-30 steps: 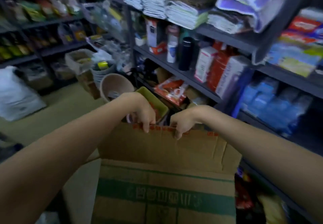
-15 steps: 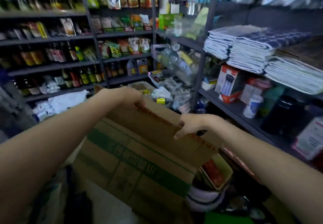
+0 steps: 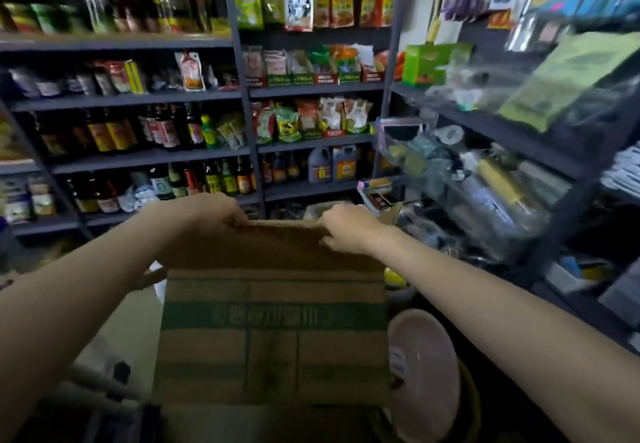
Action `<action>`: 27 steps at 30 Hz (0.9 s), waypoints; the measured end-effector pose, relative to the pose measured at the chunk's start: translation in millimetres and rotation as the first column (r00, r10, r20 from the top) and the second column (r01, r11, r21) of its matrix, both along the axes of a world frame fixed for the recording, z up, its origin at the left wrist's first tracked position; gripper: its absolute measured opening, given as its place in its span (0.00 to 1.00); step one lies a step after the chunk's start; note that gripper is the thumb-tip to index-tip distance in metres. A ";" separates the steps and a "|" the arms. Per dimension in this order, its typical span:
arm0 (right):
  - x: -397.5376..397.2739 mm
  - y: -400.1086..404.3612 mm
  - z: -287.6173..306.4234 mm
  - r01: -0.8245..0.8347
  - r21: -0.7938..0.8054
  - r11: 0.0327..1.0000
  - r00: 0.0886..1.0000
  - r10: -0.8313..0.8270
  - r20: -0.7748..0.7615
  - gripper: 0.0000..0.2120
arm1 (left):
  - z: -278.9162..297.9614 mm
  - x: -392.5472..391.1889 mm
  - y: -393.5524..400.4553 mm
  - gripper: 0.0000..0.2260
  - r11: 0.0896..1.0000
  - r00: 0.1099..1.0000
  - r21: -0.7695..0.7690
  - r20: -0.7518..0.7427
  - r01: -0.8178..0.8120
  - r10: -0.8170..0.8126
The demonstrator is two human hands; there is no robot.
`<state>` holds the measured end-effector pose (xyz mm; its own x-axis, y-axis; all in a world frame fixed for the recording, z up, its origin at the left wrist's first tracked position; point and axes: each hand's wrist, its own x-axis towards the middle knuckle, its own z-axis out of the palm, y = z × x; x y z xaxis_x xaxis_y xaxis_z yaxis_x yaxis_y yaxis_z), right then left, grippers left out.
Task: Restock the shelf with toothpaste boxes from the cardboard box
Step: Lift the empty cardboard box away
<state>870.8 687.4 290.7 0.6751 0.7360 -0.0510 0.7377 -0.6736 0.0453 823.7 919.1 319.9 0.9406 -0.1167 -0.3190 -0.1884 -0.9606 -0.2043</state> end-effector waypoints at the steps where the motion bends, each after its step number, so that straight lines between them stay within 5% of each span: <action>1: 24.1 16.0 -3.1 -0.001 0.001 1.000 1.000 0.001 0.015 0.11 | -6.4 26.7 17.1 0.13 0.999 1.000 -0.031 -0.002 0.007 -0.007; 7: 157.4 107.1 -29.6 0.060 -0.021 0.998 0.998 -0.060 0.022 0.08 | -40.4 189.0 118.2 0.17 0.999 0.998 -0.039 -0.050 0.038 -0.040; 13: 249.4 196.6 -110.8 0.169 0.017 0.986 0.954 -0.159 -0.255 0.07 | -116.6 310.7 175.3 0.15 0.988 0.998 0.153 0.052 0.011 -0.019; 17: 318.5 257.2 -187.3 0.299 0.032 0.954 0.868 -0.258 -0.425 0.10 | -184.9 385.4 203.3 0.18 0.992 0.992 0.090 0.093 -0.093 0.084; 23: 417.4 358.9 -304.2 0.538 0.025 0.842 0.645 -0.393 -0.655 0.11 | -293.4 474.2 242.0 0.27 0.924 0.913 -0.246 -0.359 -0.292 0.193; 27: 453.9 418.6 -389.9 0.602 0.022 0.798 0.616 -0.447 -0.649 0.11 | -363.5 511.3 264.9 0.28 0.849 0.846 -0.332 -0.486 -0.411 0.219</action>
<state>1324.7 1105.9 -99.2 0.8333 0.3062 -0.4603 0.0715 -0.8853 -0.4594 1335.0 1184.0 -43.6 0.7349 -0.0462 -0.6766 0.1658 -0.9551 0.2453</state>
